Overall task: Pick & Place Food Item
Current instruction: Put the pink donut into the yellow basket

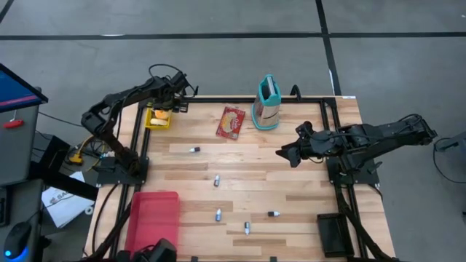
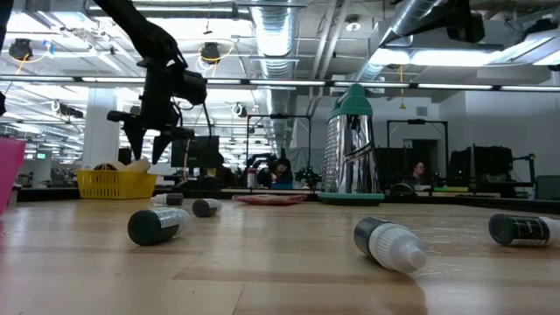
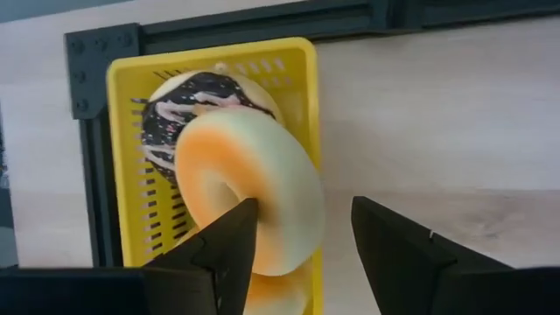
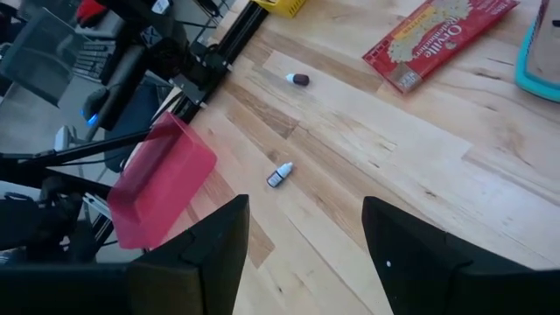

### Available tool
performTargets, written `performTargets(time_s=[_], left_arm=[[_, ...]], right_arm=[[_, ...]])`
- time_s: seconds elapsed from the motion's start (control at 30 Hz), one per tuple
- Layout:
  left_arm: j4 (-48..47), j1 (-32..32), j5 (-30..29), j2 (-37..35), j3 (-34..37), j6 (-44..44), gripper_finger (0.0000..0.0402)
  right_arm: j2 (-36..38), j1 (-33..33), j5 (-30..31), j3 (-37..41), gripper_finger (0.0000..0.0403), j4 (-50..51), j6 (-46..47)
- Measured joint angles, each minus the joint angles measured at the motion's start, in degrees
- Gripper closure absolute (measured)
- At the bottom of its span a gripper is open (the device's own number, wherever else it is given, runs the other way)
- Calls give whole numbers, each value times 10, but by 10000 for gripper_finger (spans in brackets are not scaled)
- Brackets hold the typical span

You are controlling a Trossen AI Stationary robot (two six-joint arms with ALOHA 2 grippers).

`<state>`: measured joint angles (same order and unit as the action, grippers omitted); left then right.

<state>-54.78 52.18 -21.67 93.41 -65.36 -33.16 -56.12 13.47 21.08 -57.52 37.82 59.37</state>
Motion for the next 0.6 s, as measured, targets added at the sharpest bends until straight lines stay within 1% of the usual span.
performTargets(time_s=[0.1,0.2,0.27,0.4,0.43,0.6], left_arm=[[0,0,-8,1,0,-9,238],[-1,0,-10,1,0,-16,272],[-1,0,-11,1,0,-16,302],[1,-2,-10,1,0,-16,380],[2,-3,-10,-1,0,-16,389],[12,-9,-6,-31,0,-32,398]], right_arm=[[0,0,0,0,188,3,0],[0,0,0,0,188,9,1],[0,0,0,0,188,10,1],[0,0,0,0,188,10,1],[0,0,0,0,188,11,1],[0,0,0,0,188,13,1]])
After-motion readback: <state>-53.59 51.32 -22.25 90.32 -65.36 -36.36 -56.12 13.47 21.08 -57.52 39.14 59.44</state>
